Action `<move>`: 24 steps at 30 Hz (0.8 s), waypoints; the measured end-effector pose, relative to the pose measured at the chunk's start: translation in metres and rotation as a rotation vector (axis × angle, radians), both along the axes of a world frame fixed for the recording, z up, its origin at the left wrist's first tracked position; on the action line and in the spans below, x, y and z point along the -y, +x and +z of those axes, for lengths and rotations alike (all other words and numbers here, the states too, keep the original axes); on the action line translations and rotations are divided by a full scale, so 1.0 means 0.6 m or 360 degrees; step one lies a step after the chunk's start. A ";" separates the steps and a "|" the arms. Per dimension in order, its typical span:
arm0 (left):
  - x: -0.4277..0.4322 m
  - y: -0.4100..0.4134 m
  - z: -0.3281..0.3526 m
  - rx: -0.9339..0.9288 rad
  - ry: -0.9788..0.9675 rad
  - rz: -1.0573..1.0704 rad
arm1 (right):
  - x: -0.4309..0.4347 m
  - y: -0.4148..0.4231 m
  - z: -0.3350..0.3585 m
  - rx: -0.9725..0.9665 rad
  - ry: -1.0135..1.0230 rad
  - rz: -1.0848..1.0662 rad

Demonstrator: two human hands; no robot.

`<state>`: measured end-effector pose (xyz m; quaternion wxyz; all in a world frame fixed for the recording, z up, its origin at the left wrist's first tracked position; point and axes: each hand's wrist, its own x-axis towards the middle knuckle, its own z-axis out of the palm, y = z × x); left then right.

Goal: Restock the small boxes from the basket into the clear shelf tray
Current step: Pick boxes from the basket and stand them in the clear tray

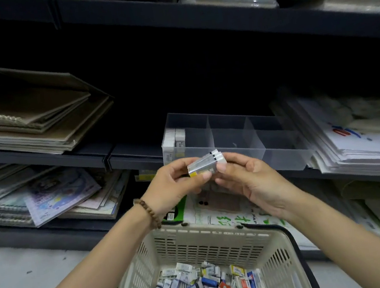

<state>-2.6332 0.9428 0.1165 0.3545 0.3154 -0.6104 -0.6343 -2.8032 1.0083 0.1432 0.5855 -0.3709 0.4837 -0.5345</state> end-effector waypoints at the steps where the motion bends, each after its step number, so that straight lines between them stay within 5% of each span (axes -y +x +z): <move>1: 0.007 0.002 0.005 -0.0048 -0.0002 0.0054 | 0.012 0.003 0.012 -0.0042 -0.0020 0.0046; 12: 0.079 0.019 0.020 0.0095 -0.0533 0.0634 | 0.144 0.003 0.092 -0.0631 -0.0107 0.0236; 20: 0.102 0.028 -0.024 0.0306 -0.0091 0.0367 | 0.189 0.005 0.073 -0.1015 -0.0074 0.0179; 24: 0.103 0.028 -0.024 0.0341 -0.0128 0.0329 | 0.196 0.015 0.060 -0.1157 -0.0106 0.0134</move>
